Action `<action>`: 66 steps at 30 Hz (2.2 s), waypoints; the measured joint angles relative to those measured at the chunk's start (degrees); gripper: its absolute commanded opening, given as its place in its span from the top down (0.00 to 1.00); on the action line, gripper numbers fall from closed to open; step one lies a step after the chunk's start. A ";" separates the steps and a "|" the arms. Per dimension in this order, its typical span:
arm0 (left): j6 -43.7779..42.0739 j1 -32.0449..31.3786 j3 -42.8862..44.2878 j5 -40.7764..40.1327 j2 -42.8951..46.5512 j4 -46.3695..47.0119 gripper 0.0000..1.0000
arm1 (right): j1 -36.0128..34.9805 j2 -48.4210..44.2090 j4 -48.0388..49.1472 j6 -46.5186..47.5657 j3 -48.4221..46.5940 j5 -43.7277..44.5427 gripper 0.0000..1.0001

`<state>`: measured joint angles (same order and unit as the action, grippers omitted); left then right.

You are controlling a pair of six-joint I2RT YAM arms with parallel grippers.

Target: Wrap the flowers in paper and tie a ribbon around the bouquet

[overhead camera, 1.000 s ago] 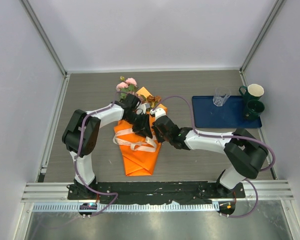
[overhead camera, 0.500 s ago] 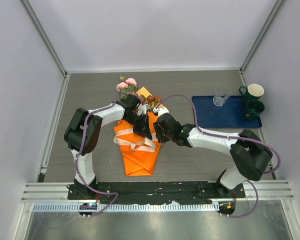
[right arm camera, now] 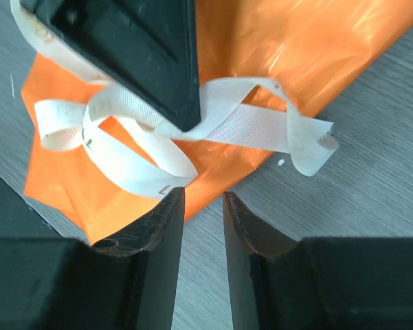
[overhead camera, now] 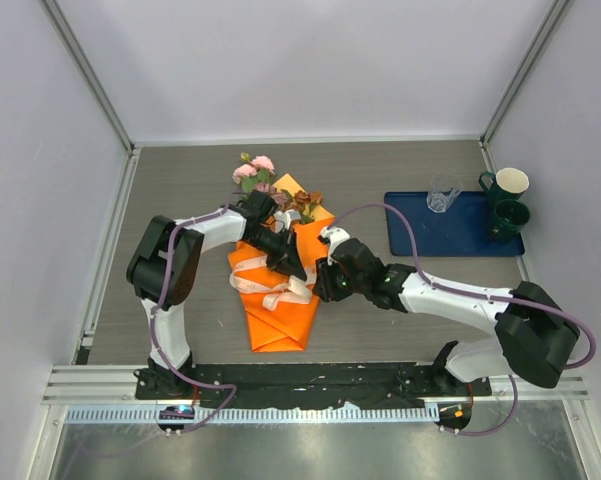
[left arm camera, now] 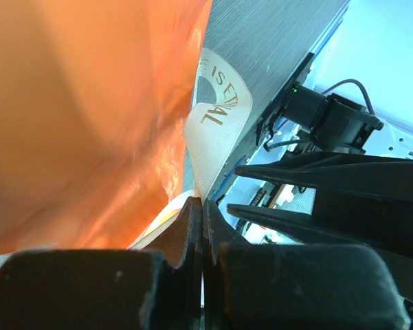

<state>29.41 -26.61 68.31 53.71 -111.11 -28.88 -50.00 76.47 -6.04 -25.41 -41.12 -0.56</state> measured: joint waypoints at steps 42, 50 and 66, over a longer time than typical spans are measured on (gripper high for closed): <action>0.13 1.68 -0.96 4.81 0.04 0.22 0.95 | -14.73 15.28 26.99 32.30 3.48 34.38 1.00; 0.79 2.84 -1.16 -3.06 5.38 -1.05 0.39 | -14.71 9.33 20.98 24.63 4.33 27.87 1.00; 1.66 5.68 -7.93 -47.74 28.92 -13.75 0.33 | -14.49 8.33 13.49 18.97 4.33 19.76 1.00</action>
<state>31.07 -20.93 60.38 5.98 -82.19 -42.63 -64.49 84.79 7.44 -6.44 -36.80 19.20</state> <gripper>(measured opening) 0.661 0.027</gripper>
